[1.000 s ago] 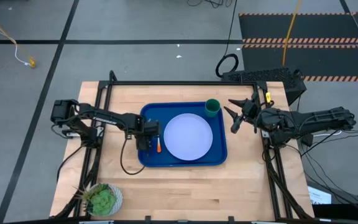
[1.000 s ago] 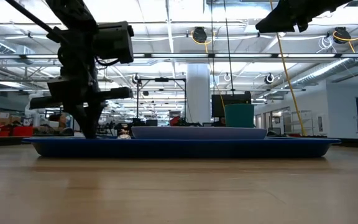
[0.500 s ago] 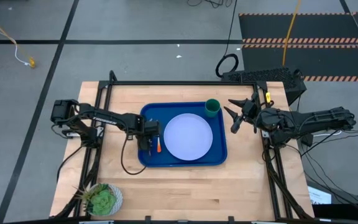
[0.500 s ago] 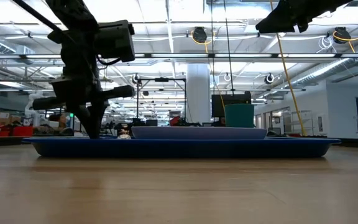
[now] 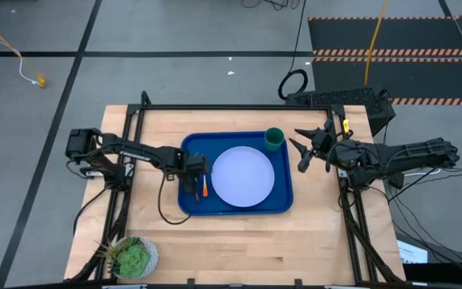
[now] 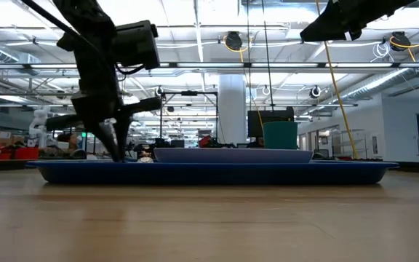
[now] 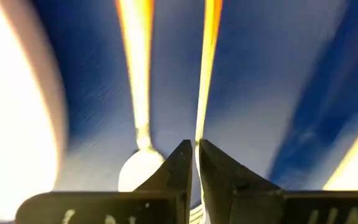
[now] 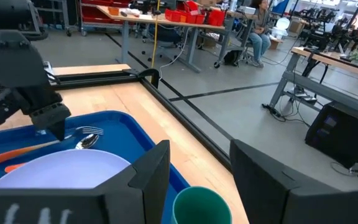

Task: Pick and place plate/cup/fork/spoon on tray
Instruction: Put the orange fork to the left of the orange spoon on the blue serving tray

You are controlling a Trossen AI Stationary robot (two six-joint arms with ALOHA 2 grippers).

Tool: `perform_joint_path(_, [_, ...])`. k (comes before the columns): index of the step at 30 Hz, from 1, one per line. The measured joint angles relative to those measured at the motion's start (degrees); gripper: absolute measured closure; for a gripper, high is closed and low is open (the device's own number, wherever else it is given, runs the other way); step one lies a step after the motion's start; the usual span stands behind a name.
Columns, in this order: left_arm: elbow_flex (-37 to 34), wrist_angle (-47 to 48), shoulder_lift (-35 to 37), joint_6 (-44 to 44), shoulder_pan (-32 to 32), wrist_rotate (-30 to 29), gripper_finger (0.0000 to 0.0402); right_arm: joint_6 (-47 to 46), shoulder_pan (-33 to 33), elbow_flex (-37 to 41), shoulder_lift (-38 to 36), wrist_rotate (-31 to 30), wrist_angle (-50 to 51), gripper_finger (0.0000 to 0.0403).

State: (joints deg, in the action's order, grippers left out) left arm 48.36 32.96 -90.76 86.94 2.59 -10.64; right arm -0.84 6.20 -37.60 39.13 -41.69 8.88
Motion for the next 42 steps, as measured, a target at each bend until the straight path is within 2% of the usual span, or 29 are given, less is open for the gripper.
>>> perform_joint_path(6, [0.00, -0.36, 0.39, 0.12, -0.87, -1.23, 0.0396, -0.02, 0.00, 0.00, 0.00, 0.00, 0.00, 0.0243])
perform_joint_path(13, [0.00, 2.03, 0.39, -2.84, -1.63, -1.84, 0.0393, -0.03, 0.02, 0.00, -0.02, 0.00, -0.04, 0.0243])
perform_joint_path(20, [0.00, 1.95, 2.55, -6.80, -4.19, -10.36, 0.0395, -1.94, 0.02, 0.00, 0.00, 0.00, -0.04, 0.0243])
perform_joint_path(25, [0.33, -0.40, 6.27, -22.32, -7.15, -16.32, 0.0384, -3.47, 0.02, 0.00, -0.02, -0.02, -0.05, 0.0243])
perform_joint_path(29, [1.75, -0.03, 9.50, -37.83, -8.67, -22.78, 0.0394, -7.27, 0.02, 0.33, 0.31, -0.02, -0.86, 0.0243])
perform_joint_path(33, [3.45, -0.71, 12.09, -51.57, -8.63, -23.99, 0.0397, -10.86, 0.01, 3.78, 0.98, -0.06, -4.88, 0.0243])
perform_joint_path(35, [4.02, -6.25, 13.08, -59.37, -8.19, -24.09, 0.0390, -10.21, -0.13, 6.32, 1.09, -0.09, -8.50, 0.0243])
perform_joint_path(38, [3.96, -14.20, 14.12, -69.80, -7.66, -23.99, 0.0383, -3.68, -0.87, 8.63, 1.09, -0.15, -16.60, 0.0243])
perform_joint_path(42, [3.91, -22.20, 14.48, -74.11, -7.86, -23.87, 0.0385, 0.73, -1.01, 9.05, 0.98, -0.21, -25.30, 0.0243])
